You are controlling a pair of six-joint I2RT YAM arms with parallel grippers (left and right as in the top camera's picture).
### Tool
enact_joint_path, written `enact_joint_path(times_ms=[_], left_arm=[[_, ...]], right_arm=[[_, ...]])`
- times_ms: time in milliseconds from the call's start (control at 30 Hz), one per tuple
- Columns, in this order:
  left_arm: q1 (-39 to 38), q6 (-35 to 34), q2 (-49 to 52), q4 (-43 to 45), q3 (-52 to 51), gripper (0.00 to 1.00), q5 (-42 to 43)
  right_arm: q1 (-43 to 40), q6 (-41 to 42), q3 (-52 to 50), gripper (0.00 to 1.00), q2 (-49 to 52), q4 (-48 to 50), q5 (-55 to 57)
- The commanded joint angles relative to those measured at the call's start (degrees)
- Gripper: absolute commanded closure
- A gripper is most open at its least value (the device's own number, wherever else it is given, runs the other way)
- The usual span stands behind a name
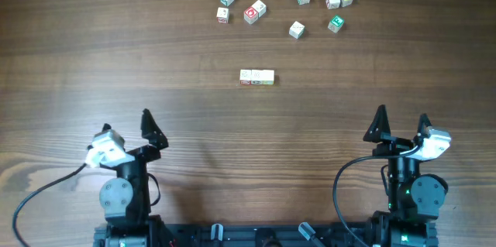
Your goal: Form a horizontal line
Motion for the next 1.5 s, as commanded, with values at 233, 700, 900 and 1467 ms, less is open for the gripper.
enact_joint_path(times_ms=[233,700,900,1467], left_arm=[[0.0,3.9,-0.6,0.4,-0.9,0.0,2.3],[0.0,5.6,-0.6,0.5,-0.9,0.0,1.1],[0.0,7.7,-0.6,0.4,-0.9,0.0,2.0],[-3.3,9.9,-0.6,0.5,-0.9,0.0,3.2]], right_arm=[[-0.3,-0.9,-0.1,0.0,-0.7,0.2,-0.5],[-0.3,-1.0,-0.1,0.0,-0.7,0.2,-0.5],[-0.3,-1.0,-0.1,0.0,-0.7,0.2,-0.5],[-0.3,-1.0,-0.1,0.0,-0.7,0.2,-0.5]])
